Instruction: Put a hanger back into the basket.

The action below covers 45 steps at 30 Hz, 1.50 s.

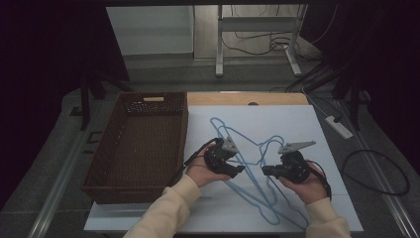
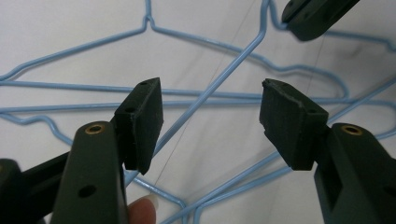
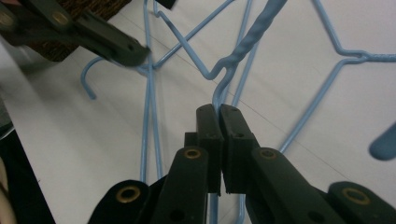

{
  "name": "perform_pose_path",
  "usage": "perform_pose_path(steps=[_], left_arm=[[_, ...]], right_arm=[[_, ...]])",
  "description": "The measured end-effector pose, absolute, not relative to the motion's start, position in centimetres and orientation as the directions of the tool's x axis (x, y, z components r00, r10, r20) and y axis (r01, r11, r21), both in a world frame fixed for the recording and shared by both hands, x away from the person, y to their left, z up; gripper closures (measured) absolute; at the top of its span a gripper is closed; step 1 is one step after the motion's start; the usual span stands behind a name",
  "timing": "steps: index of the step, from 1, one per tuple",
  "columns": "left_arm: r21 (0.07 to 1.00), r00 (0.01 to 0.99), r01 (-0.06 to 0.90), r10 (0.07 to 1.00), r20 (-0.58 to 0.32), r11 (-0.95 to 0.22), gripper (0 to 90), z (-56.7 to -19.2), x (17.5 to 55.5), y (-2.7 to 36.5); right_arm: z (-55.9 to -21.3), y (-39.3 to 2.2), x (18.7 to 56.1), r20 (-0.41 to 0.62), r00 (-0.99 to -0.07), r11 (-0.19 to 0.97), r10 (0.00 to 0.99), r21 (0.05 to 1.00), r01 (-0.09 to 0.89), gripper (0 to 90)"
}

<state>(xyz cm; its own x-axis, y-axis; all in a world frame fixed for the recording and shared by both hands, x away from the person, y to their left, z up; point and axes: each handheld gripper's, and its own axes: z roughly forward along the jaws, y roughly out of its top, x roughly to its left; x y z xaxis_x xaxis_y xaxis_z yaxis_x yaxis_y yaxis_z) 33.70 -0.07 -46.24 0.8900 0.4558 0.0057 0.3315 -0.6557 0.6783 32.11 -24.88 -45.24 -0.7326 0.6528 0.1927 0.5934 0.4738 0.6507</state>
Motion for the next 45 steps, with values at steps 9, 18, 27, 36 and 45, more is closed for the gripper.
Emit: perform_pose_path(steps=[9,18,27,36,45], left_arm=[[0.656,0.9,0.233,0.414,0.134,-0.718,49.2,-47.2,33.9,-1.0],[0.612,0.893,0.166,0.381,0.24,-0.774,71.8,-48.2,33.9,-1.6],[0.596,0.896,0.095,0.329,0.298,-0.797,77.4,-47.7,33.4,-1.8],[0.588,0.909,0.031,0.268,0.32,-0.808,84.6,-46.7,32.2,-1.8],[0.643,0.919,0.04,0.281,0.277,-0.764,86.4,-45.5,31.2,-1.2]], right_arm=[[-45.0,-25.0,31.9,0.203,-0.749,0.481,0.63,0.656,0.582,88.3],[-45.0,-25.1,32.0,0.211,-0.756,0.483,0.619,0.657,0.579,88.2],[-44.7,-25.6,32.0,0.208,-0.748,0.455,0.63,0.682,0.573,85.9],[-44.2,-26.6,32.0,0.225,-0.738,0.382,0.637,0.739,0.555,70.4],[-44.0,-27.3,32.0,0.216,-0.744,0.333,0.632,0.792,0.513,56.3]])
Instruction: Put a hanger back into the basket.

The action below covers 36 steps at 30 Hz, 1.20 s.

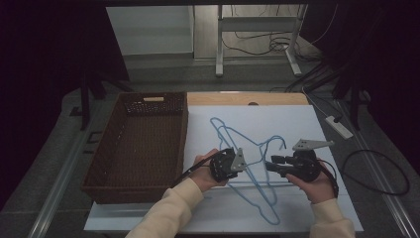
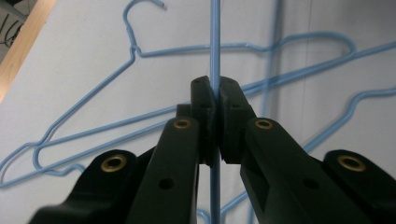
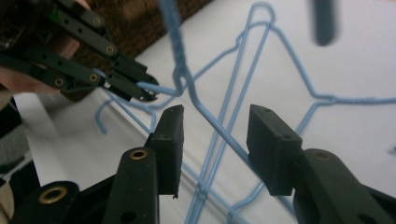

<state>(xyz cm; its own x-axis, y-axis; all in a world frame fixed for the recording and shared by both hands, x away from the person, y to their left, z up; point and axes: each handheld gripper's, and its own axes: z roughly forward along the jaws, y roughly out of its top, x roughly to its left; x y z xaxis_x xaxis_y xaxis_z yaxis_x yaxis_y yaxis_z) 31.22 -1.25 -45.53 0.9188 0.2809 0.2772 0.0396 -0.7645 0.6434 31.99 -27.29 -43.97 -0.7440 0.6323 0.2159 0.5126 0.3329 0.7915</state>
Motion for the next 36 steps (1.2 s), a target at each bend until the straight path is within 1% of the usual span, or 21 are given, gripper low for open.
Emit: perform_pose_path(steps=[2,4,5,6,7,8,11,13,19,22,28,31,36], left_arm=[[0.661,0.919,0.053,0.296,0.261,-0.749,86.4,-45.2,31.1,-1.0],[0.68,0.921,0.063,0.305,0.242,-0.731,86.4,-45.0,31.0,-0.7],[0.693,0.922,0.077,0.316,0.225,-0.717,86.4,-44.7,30.9,-0.5],[0.693,0.922,0.077,0.316,0.225,-0.717,86.4,-44.7,30.9,-0.5],[0.704,0.92,0.095,0.332,0.208,-0.703,86.4,-44.6,30.8,-0.3],[0.711,0.92,0.105,0.34,0.197,-0.695,86.4,-44.4,30.8,-0.2],[0.742,0.915,0.146,0.374,0.15,-0.654,86.4,-43.9,30.6,0.2],[0.757,0.91,0.169,0.394,0.126,-0.631,86.4,-43.4,30.3,0.4],[0.783,0.894,0.207,0.438,0.092,-0.587,86.4,-42.4,29.8,1.2],[0.798,0.879,0.206,0.466,0.103,-0.566,86.4,-41.7,29.3,1.7],[0.831,0.856,0.218,0.509,0.09,-0.512,86.5,-40.2,28.4,3.2],[0.848,0.847,0.224,0.526,0.074,-0.481,86.5,-38.9,27.9,4.2],[0.862,0.84,0.243,0.541,0.042,-0.445,86.5,-37.9,27.8,5.9]], right_arm=[[-43.9,-27.4,31.9,0.214,-0.745,0.325,0.631,0.799,0.505,55.0],[-43.6,-27.7,31.7,0.211,-0.746,0.301,0.632,0.82,0.487,52.2],[-43.5,-28.1,31.4,0.193,-0.742,0.286,0.642,0.838,0.465,48.2],[-43.5,-28.1,31.4,0.193,-0.742,0.286,0.642,0.838,0.465,48.2],[-43.5,-28.3,31.2,0.185,-0.739,0.275,0.648,0.848,0.453,46.4],[-43.5,-28.7,30.9,0.171,-0.733,0.264,0.658,0.859,0.438,43.1],[-43.6,-29.3,30.5,0.146,-0.718,0.253,0.68,0.873,0.417,39.7],[-43.9,-30.1,30.1,0.13,-0.691,0.227,0.711,0.888,0.4,36.9],[-44.3,-31.3,29.6,0.117,-0.65,0.198,0.751,0.899,0.391,34.6],[-44.4,-31.9,29.5,0.11,-0.628,0.187,0.77,0.903,0.386,33.0],[-44.6,-32.4,29.5,0.115,-0.607,0.173,0.786,0.902,0.396,32.1],[-44.9,-32.4,29.5,0.12,-0.603,0.175,0.788,0.896,0.407,32.0],[-45.1,-32.1,29.5,0.117,-0.61,0.189,0.784,0.891,0.414,32.0]])
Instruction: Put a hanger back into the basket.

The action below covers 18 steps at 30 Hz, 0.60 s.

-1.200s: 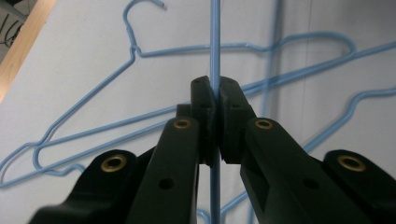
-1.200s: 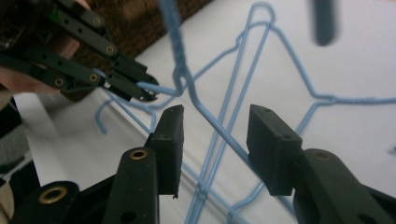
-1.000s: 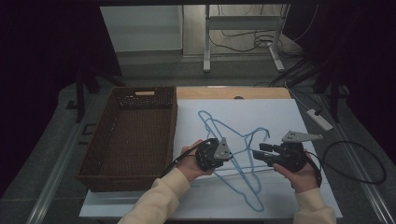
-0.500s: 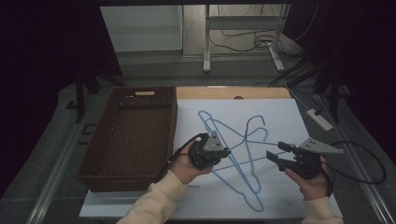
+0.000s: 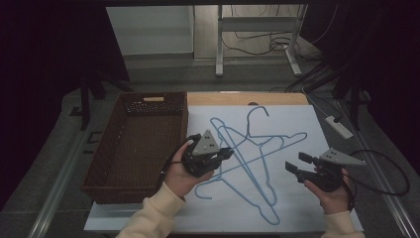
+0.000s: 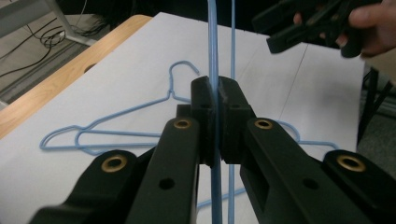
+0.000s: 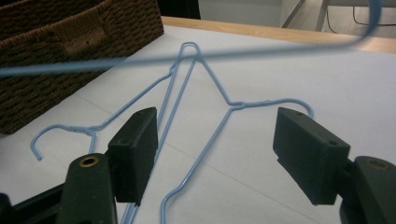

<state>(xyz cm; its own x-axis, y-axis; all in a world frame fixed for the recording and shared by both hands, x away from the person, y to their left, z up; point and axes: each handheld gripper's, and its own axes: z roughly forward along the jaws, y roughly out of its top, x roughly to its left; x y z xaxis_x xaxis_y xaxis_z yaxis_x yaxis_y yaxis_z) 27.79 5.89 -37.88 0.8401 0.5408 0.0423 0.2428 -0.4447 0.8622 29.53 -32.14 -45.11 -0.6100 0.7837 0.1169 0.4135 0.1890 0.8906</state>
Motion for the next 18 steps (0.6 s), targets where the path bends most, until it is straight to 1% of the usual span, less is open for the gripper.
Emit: perform_pose_path(steps=[8,9,10,15,16,18], left_arm=[[0.878,0.805,0.288,0.593,-0.006,-0.382,86.5,-37.2,27.9,10.0],[0.878,0.805,0.288,0.593,-0.006,-0.382,86.5,-37.2,27.9,10.0],[0.879,0.797,0.296,0.604,-0.012,-0.373,86.4,-37.1,28.0,10.8],[0.883,0.775,0.306,0.632,-0.014,-0.356,86.5,-36.8,27.9,12.6],[0.885,0.762,0.312,0.648,-0.016,-0.345,86.5,-36.7,27.9,13.6],[0.885,0.754,0.316,0.657,-0.016,-0.341,86.5,-36.6,27.9,14.1]], right_arm=[[-45.6,-31.8,29.7,0.117,-0.622,0.212,0.774,0.878,0.428,32.1],[-45.6,-31.8,29.7,0.117,-0.622,0.212,0.774,0.878,0.428,32.1],[-45.7,-31.7,29.7,0.116,-0.622,0.214,0.774,0.877,0.431,32.1],[-45.8,-31.6,29.8,0.113,-0.624,0.22,0.773,0.875,0.431,32.1],[-45.8,-31.6,29.8,0.112,-0.625,0.222,0.773,0.874,0.432,32.2],[-45.8,-31.5,29.8,0.113,-0.626,0.224,0.772,0.873,0.433,32.2]])
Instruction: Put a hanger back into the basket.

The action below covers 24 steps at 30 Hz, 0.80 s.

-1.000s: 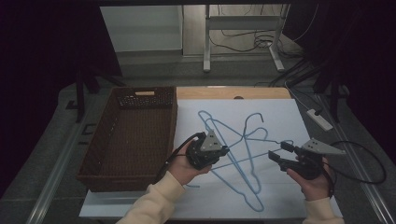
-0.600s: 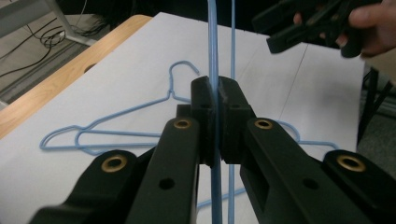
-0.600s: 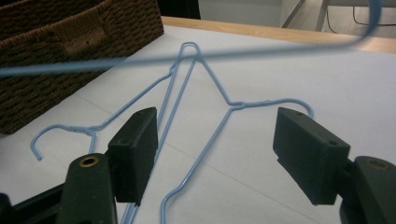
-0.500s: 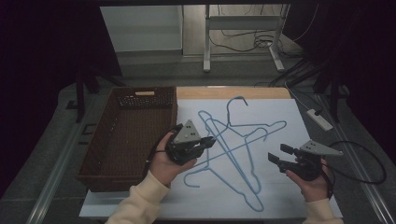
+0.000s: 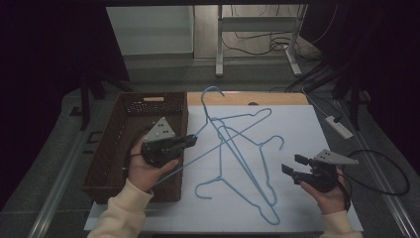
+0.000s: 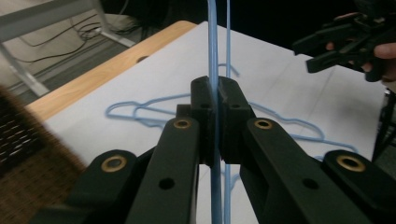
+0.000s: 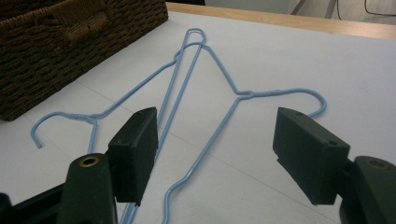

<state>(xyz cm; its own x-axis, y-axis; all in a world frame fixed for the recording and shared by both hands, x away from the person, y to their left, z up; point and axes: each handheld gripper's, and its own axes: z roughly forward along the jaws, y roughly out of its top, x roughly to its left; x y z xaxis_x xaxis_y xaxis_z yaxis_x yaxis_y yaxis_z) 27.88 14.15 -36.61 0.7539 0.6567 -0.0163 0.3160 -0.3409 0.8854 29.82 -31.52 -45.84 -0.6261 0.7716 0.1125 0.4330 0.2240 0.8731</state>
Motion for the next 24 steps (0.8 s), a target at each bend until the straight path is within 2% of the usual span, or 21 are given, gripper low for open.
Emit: perform_pose_path(steps=[14,24], left_arm=[[0.876,0.608,0.389,0.794,-0.012,-0.285,86.5,-37.1,28.1,22.8],[0.868,0.516,0.434,0.857,-0.02,-0.241,86.5,-38.0,28.4,27.2]], right_arm=[[-46.3,-31.5,30.0,0.115,-0.626,0.233,0.771,0.864,0.446,32.2],[-46.4,-31.4,30.1,0.109,-0.627,0.242,0.771,0.861,0.448,32.2]])
